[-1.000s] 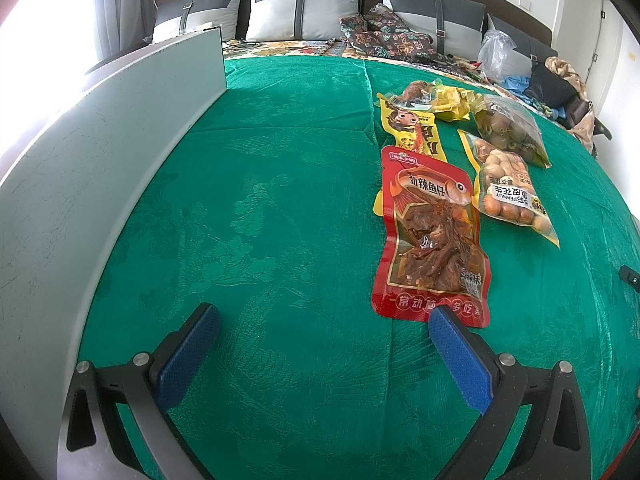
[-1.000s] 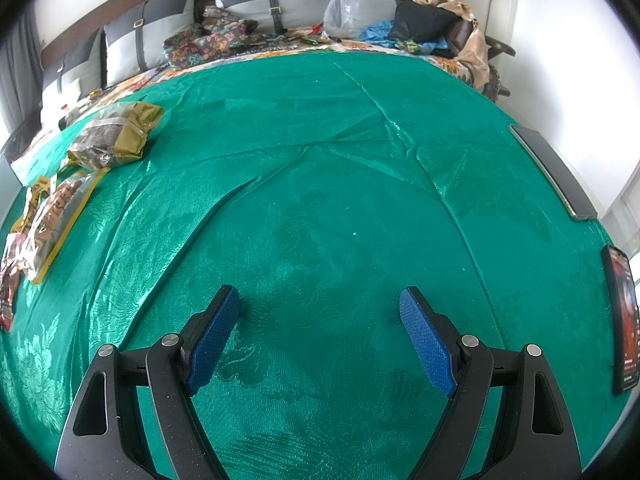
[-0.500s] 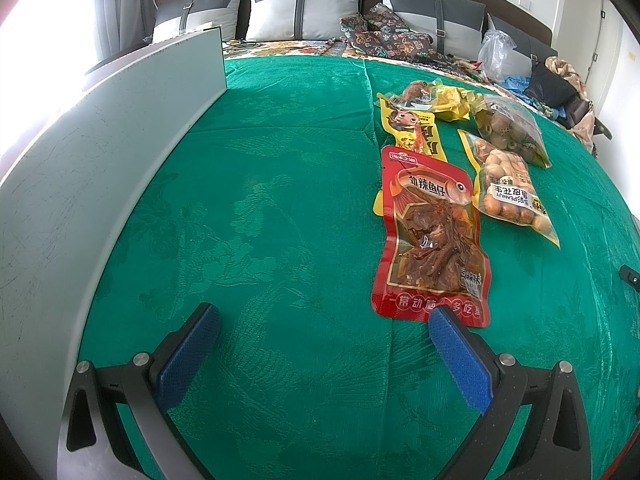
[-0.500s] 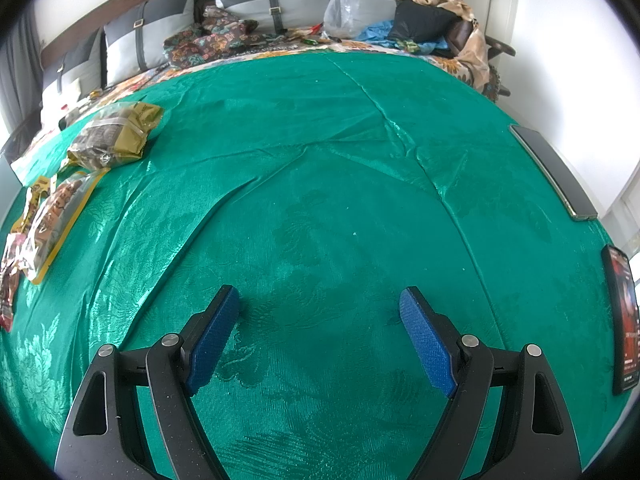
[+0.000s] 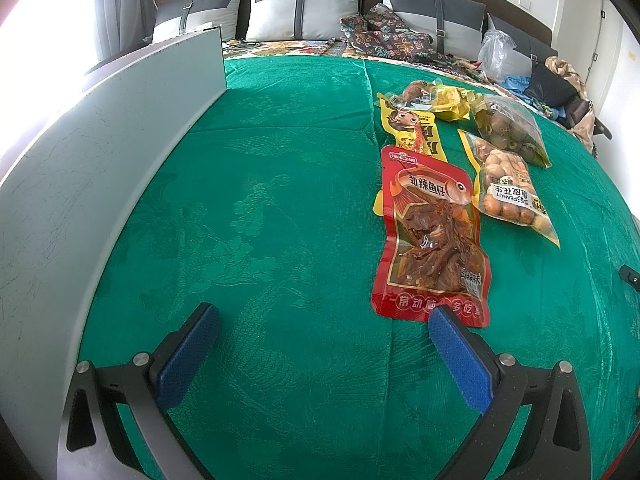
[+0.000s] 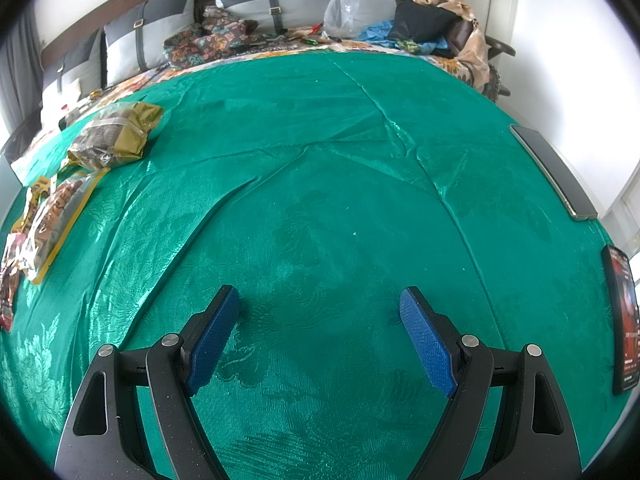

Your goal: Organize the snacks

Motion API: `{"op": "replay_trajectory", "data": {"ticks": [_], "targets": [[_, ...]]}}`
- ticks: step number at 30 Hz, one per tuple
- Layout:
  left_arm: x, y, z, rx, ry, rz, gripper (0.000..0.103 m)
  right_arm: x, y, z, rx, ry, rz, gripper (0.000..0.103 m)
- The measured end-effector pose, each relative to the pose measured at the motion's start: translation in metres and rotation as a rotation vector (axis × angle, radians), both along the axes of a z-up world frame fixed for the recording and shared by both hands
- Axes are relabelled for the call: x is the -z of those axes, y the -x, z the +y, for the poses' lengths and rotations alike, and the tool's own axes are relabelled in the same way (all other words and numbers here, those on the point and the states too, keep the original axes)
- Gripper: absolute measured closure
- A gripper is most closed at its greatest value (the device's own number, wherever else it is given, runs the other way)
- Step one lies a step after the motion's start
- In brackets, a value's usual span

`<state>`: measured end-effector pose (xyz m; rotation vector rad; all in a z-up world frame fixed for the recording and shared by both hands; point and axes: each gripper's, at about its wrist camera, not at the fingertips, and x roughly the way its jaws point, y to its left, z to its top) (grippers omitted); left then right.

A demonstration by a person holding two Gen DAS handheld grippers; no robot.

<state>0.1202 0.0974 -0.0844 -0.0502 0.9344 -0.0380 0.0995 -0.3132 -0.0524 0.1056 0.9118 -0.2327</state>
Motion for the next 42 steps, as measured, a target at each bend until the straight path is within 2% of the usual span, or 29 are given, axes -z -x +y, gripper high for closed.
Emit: {"op": "replay_trajectory", "data": {"ticks": [25, 28, 30, 32, 36, 39, 40, 42], "targets": [[0.0, 0.001, 0.0, 0.011, 0.002, 0.0, 0.0, 0.0, 0.0, 0.0, 0.0, 0.0, 0.0, 0.018], [-0.001, 0.004, 0.003, 0.076, 0.003, 0.026, 0.0, 0.0, 0.0, 0.0, 0.0, 0.0, 0.0, 0.018], [-0.003, 0.008, 0.011, 0.086, 0.014, 0.07, 0.001, 0.0, 0.0, 0.0, -0.001, 0.0, 0.0, 0.018], [-0.013, 0.012, 0.021, 0.086, 0.071, 0.072, 0.001, 0.0, 0.0, 0.0, -0.001, 0.0, 0.0, 0.018], [-0.044, 0.004, 0.026, 0.103, 0.166, 0.022, 0.001, 0.0, 0.0, 0.0, -0.002, -0.001, 0.0, 0.017], [-0.053, -0.021, 0.005, 0.176, 0.226, 0.059, 0.001, 0.001, 0.0, 0.001, -0.002, -0.001, 0.0, 0.017], [-0.052, -0.031, -0.008, 0.214, 0.221, 0.093, 0.001, 0.001, 0.0, 0.001, -0.002, -0.001, 0.0, 0.017], [-0.042, -0.048, -0.04, 0.297, 0.12, 0.156, 0.001, 0.001, 0.0, 0.001, -0.002, -0.001, 0.0, 0.017]]}}
